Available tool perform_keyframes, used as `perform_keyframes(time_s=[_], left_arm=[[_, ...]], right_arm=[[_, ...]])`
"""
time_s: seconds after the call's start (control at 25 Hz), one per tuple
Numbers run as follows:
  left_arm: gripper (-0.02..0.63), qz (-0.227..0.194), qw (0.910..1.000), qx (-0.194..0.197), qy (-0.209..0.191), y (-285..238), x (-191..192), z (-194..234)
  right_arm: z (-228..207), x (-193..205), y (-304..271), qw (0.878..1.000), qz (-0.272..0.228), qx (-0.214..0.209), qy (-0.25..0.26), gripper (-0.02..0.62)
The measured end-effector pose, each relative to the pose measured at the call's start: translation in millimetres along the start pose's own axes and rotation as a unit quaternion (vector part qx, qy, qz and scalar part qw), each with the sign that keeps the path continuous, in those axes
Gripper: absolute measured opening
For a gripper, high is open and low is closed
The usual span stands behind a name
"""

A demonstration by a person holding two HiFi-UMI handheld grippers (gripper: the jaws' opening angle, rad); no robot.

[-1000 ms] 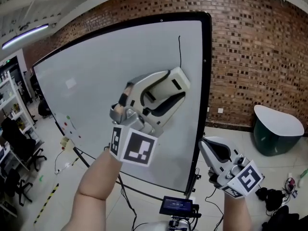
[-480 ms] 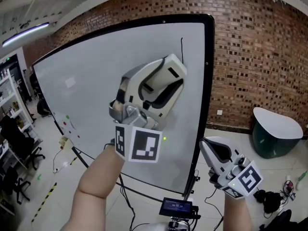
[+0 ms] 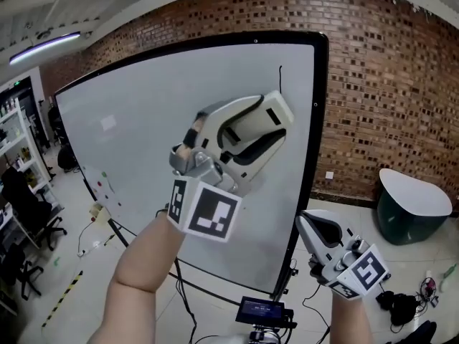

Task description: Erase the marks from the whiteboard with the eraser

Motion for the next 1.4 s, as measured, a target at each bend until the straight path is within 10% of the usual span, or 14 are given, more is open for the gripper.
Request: perform_keyframes(time_s=[0.28,0.44,0.72,1.08,1.4], left_arm=[[0.282,0.006,0.9931,-0.117,0.006,-18,10,62],[0.282,-0.028,0.992,-0.122,-0.015,-31,3,79],[0.282,-0.016,0.998,0.006,-0.061,-27,-14,49],[0.282,-0.032,0.9849,0.139,-0.098,2,-15,-17],[0.282,0.007,0.9986,0.003,-0.051,-26,-13,71]], right_arm=[[-1,-4,6,1.0,-0.001,0.006,0.003,0.02],[-3,-5,8,1.0,0.0,0.011,0.002,0.02],[-6,4,9,1.0,-0.001,0.011,-0.012,0.02],[-1,4,9,1.0,-0.001,0.006,-0.022,0.02],[3,-1,24,1.0,-0.006,0.007,-0.021,0.02]])
Point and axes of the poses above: the fingertips, and each gripper's own axes: y backward along the fingers, z to its left, x out of its underside, the point moved 8 cm from there along y, backward along the fingers, and after that the axes turned 12 degrees about -y, right-handed, at the moved point
